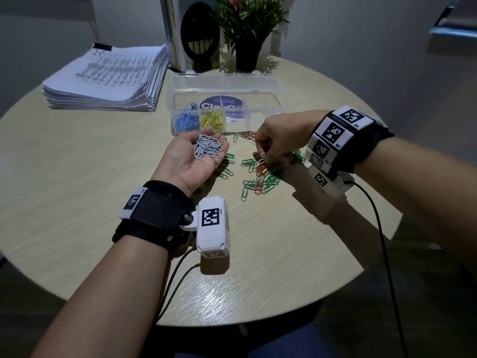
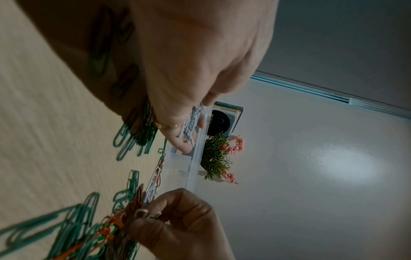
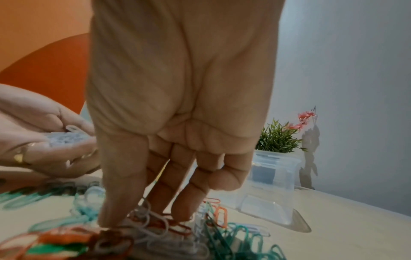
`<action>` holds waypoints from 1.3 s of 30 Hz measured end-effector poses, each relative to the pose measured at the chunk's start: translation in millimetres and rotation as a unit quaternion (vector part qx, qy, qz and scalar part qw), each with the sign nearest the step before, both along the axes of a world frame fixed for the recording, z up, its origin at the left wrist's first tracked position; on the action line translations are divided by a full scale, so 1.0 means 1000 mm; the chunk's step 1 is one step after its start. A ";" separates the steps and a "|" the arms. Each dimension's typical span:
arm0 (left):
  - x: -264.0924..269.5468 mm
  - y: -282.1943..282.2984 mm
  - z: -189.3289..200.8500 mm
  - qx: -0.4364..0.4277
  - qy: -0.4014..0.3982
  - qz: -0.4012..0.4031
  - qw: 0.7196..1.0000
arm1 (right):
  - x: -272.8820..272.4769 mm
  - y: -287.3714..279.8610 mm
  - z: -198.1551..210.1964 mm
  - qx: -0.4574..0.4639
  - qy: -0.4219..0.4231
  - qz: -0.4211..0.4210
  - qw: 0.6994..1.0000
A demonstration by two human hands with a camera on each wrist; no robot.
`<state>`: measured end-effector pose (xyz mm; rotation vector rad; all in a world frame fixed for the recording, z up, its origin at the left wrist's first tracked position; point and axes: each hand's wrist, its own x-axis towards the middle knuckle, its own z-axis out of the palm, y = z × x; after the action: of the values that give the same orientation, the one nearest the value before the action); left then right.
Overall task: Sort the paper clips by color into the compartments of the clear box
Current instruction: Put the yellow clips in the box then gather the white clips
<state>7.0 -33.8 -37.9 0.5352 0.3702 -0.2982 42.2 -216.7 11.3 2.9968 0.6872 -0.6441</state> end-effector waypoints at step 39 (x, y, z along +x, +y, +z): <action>0.010 -0.049 0.002 -0.014 0.015 0.011 1.000 | -0.001 -0.027 -0.010 0.007 0.013 -0.014 1.000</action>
<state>17.1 -82.5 -36.1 0.5000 0.4008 -0.2904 41.5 -243.9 0.9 3.0210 0.6559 -0.6828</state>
